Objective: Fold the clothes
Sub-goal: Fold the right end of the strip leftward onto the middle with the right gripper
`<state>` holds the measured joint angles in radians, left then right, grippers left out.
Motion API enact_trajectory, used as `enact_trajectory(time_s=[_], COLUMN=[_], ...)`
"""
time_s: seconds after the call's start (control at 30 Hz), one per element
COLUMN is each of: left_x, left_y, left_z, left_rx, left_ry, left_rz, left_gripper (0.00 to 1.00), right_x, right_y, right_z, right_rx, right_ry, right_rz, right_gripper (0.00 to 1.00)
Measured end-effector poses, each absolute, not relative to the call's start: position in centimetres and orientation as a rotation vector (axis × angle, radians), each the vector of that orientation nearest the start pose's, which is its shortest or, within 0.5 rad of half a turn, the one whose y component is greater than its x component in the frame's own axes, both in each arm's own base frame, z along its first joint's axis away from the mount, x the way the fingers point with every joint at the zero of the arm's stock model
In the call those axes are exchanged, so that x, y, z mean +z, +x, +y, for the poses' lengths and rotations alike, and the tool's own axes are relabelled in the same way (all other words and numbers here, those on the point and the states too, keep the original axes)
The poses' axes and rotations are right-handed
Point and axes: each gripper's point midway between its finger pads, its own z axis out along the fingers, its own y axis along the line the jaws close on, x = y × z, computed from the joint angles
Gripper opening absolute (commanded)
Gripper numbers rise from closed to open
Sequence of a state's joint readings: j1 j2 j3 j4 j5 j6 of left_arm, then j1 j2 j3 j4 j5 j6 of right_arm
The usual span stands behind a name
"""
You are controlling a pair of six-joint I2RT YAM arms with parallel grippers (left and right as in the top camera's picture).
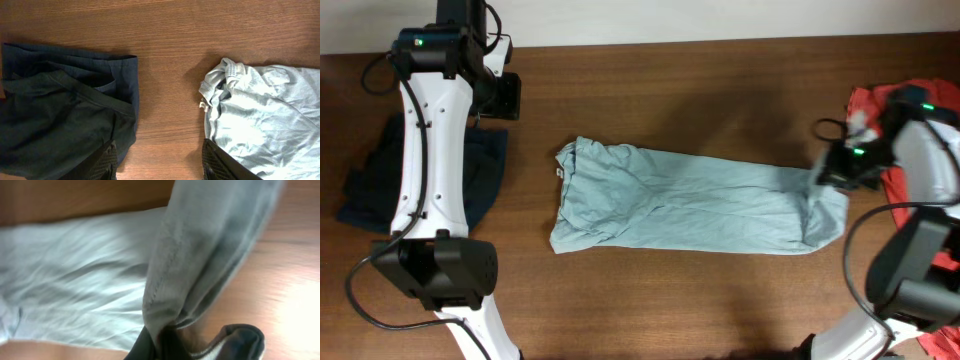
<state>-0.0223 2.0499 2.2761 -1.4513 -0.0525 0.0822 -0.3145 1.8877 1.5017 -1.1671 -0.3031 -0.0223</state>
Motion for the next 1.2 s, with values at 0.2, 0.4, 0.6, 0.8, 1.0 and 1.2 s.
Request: enact_trajectory(time_s=[0.2,0.4,0.6,0.8,1.0,1.2], left_x=[23.0,23.0,23.0,23.0,23.0,23.0], left_y=[45.0,45.0,45.0,45.1,45.1,45.1], left_z=[-0.1,-0.1,-0.1,-0.1,-0.1,-0.1], left_rx=[0.087,0.087,0.088,0.088,0.088,0.088], left_ry=[0.133,0.133,0.133,0.133,0.133,0.133], left_rz=[2.793,2.793,2.792,2.791,2.791,2.791], left_gripper=[0.55,0.54,0.54,0.55,0.55,0.55], right_x=[9.0,8.5,6.8,7.0,7.1,7.0], right_y=[36.1,36.3,35.8,36.3,36.2,36.0], right_z=[3.6,10.1,15.2,17.8,18.0,16.3], right_rx=[0.466,0.475,0.488,0.51,0.532,0.532], right_ry=[0.03,-0.171,-0.303,-0.287,-0.284,-0.264], right_rz=[3.067,3.045,3.037,2.994,2.995,3.027], right_gripper=[0.04,0.04,0.04,0.29,0.42,0.12])
